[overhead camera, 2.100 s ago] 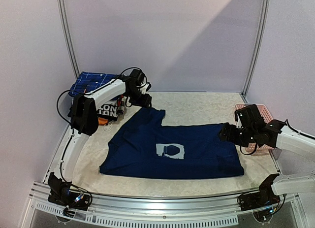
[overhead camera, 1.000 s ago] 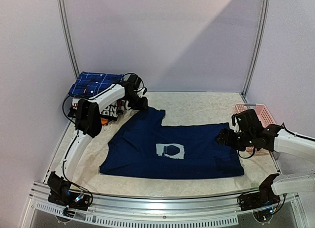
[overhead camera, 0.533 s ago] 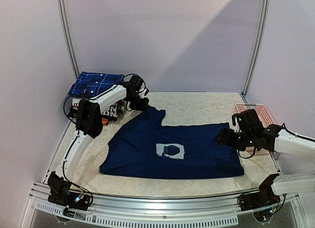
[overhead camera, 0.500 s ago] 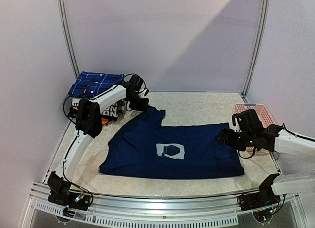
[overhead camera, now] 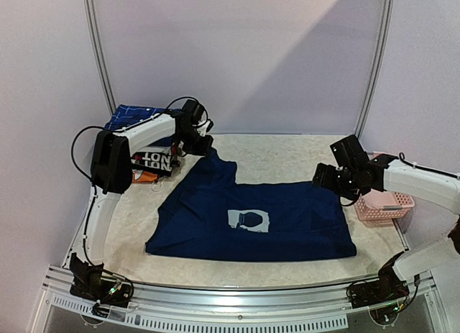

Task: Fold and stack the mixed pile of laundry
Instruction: Pick up the 1/3-folded T-shirt from the center of the board, then fold the 1/3-folded T-shirt at the center of the board, then smooth out the rectangle-folded T-shirt at the center of the board.

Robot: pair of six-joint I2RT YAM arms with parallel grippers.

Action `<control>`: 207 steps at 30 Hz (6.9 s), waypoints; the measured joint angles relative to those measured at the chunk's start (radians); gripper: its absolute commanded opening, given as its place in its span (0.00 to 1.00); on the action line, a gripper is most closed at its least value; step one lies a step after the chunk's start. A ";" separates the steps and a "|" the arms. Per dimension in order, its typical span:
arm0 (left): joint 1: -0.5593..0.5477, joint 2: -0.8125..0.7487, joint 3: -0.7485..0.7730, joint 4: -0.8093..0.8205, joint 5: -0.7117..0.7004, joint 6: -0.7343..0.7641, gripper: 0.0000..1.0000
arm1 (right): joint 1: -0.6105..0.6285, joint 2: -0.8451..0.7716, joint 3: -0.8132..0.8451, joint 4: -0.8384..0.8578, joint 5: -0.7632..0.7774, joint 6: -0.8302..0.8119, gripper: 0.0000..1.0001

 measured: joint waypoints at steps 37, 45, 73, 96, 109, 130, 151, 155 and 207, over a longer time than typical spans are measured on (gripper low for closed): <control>-0.014 -0.215 -0.345 0.207 0.006 0.026 0.00 | -0.260 0.797 0.618 -0.151 -0.032 -0.030 0.41; -0.014 -0.219 -0.370 0.214 0.006 0.026 0.00 | -0.267 0.809 0.636 -0.158 -0.029 -0.035 0.28; -0.015 -0.361 -0.488 0.280 0.008 0.026 0.00 | -0.266 0.831 0.689 -0.248 -0.013 -0.066 0.00; -0.058 -0.748 -0.889 0.372 -0.011 0.014 0.00 | -0.170 0.560 0.497 -0.264 0.039 -0.133 0.00; -0.141 -0.980 -1.145 0.388 -0.133 -0.010 0.00 | -0.144 0.455 0.314 -0.265 0.124 -0.113 0.00; -0.229 -1.153 -1.334 0.395 -0.246 -0.096 0.00 | -0.109 0.415 0.201 -0.258 0.149 -0.072 0.22; -0.364 -1.294 -1.553 0.416 -0.322 -0.212 0.00 | -0.034 0.113 0.065 -0.237 0.079 -0.063 0.49; -0.368 -1.310 -1.578 0.415 -0.336 -0.223 0.00 | -0.032 0.095 0.063 -0.203 0.056 -0.064 0.47; -0.421 -0.976 -1.482 0.546 -0.512 -0.240 0.53 | 0.020 0.063 -0.056 -0.104 -0.027 -0.075 0.33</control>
